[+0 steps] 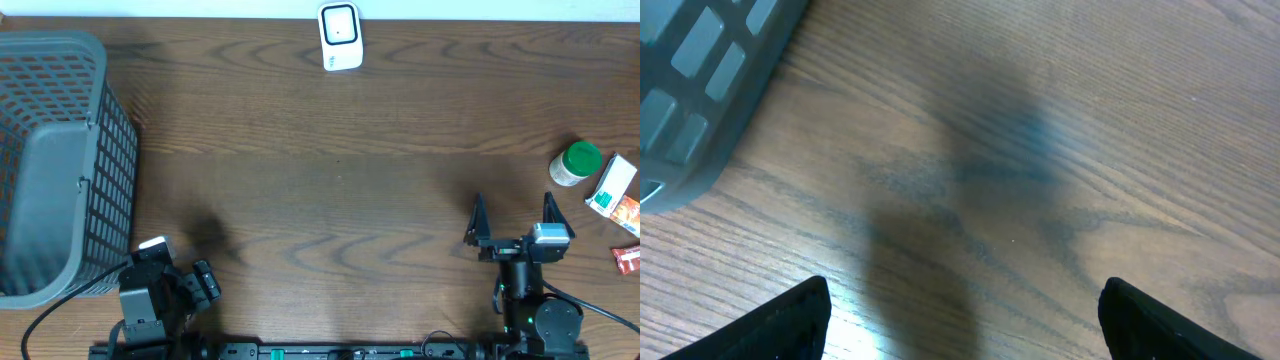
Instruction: Scan the item barcode
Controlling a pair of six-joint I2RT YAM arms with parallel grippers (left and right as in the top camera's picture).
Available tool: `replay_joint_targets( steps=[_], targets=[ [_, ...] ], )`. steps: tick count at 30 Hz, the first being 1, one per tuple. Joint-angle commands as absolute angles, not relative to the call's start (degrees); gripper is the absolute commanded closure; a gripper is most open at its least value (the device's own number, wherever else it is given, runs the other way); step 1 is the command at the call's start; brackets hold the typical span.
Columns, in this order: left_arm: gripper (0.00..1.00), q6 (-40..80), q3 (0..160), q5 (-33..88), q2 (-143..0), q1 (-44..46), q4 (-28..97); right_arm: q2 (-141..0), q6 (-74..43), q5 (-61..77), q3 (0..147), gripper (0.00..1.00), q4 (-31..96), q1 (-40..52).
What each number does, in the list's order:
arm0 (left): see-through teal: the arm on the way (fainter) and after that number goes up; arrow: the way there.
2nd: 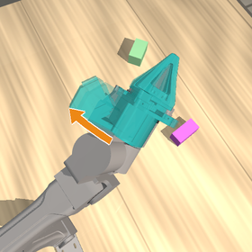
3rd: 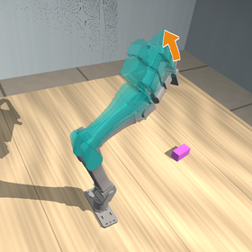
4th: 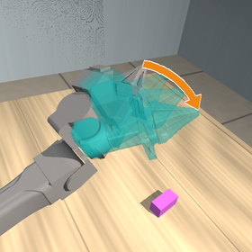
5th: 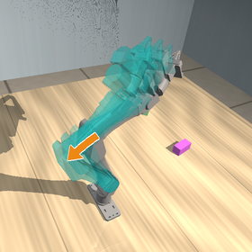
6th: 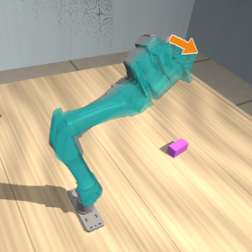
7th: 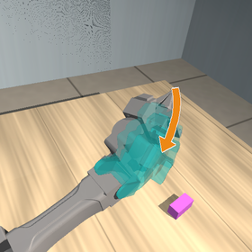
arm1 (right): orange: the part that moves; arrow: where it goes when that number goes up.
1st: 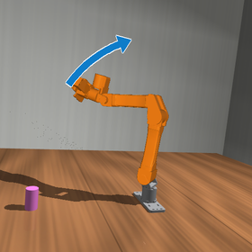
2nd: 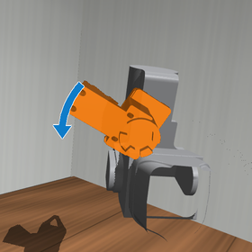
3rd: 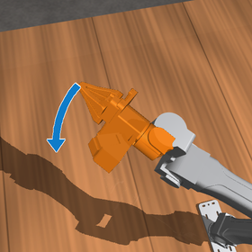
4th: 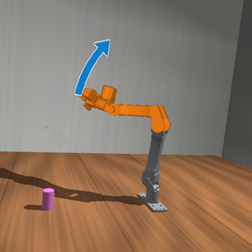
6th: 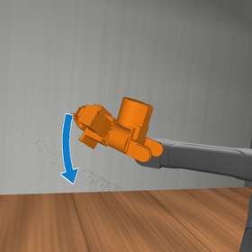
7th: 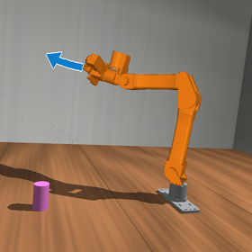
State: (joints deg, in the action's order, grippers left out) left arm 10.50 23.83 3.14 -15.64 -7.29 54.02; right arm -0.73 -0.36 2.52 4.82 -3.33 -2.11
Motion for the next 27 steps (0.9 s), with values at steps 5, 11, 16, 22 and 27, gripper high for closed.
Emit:
replay_joint_targets(
  steps=[5,11,16,22,27],
  targets=[
    [0.14,10.2,24.2,3.6,-15.5,-7.3,54.2,-0.3,-1.2,1.5,0.3,0.01,-1.1,-1.7],
    [0.14,10.2,24.2,3.6,-15.5,-7.3,54.2,-0.3,-1.2,0.9,0.3,0.01,4.5,-1.7],
    [0.14,10.2,24.2,3.6,-15.5,-7.3,54.2,-0.3,-1.2,0.9,0.3,0.01,4.3,-1.9],
    [0.14,10.2,24.2,3.6,-15.5,-7.3,54.2,-0.3,-1.2,0.9,0.3,0.01,4.3,-1.9],
    [0.14,10.2,24.2,3.6,-15.5,-7.3,54.2,-0.3,-1.2,0.9,0.3,0.01,4.3,-1.9]
  ],
)
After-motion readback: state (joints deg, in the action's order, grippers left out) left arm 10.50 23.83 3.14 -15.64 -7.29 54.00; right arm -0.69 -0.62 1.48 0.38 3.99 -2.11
